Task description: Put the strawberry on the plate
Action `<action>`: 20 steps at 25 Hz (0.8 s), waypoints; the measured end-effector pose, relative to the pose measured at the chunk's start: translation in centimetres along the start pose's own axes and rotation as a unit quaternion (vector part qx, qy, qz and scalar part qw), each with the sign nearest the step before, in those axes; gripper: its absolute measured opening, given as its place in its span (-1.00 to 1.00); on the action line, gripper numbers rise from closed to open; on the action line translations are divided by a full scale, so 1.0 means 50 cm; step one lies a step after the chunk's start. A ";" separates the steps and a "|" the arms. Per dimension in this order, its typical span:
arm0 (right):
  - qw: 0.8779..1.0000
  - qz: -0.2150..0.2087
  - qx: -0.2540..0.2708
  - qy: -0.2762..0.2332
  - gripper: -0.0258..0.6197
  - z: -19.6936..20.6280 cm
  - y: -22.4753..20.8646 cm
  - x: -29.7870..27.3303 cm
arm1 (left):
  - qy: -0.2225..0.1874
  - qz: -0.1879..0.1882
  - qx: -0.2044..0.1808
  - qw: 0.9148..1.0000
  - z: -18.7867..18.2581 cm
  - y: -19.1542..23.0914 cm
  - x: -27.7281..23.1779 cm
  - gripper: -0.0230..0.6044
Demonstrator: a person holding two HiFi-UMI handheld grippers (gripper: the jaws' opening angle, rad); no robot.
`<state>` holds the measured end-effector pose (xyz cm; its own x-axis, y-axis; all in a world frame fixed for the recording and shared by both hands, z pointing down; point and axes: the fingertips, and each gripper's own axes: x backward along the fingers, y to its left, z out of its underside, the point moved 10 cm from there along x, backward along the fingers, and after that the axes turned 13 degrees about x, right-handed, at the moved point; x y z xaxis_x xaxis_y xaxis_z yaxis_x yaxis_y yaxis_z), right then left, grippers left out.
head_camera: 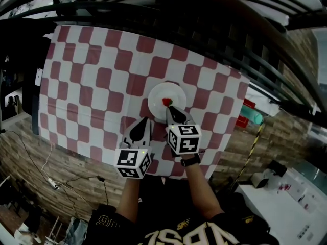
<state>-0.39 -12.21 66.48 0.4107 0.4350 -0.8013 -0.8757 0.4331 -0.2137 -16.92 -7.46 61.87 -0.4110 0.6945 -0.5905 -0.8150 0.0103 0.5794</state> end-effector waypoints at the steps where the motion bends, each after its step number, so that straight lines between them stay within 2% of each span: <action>1: 1.000 -0.005 0.009 0.001 -0.83 0.000 0.004 0.002 | -0.002 0.000 0.000 1.000 0.001 -0.004 0.002 -0.90; 3: 1.000 -0.019 0.024 0.005 -0.48 -0.001 0.012 0.006 | -0.008 0.000 -0.003 1.000 0.002 -0.012 0.008 -0.90; 4: 0.999 -0.023 0.031 0.005 -0.41 -0.002 0.017 0.010 | -0.013 0.000 -0.005 1.000 0.001 -0.016 0.012 -0.90; 14: 0.997 -0.009 0.060 -0.054 -0.40 -0.030 0.045 0.123 | -0.072 0.000 -0.027 0.997 -0.037 -0.067 0.087 -0.90; 20: 0.990 -0.004 0.076 -0.120 -0.40 -0.061 0.060 0.237 | -0.124 0.014 -0.064 0.990 -0.096 -0.136 0.143 -0.90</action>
<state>1.07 -8.14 54.63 0.4813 0.5983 -0.6406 -0.8319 0.5421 -0.1187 -16.29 -5.99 51.03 -0.3334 0.8489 -0.4102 -0.8564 -0.0908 0.5082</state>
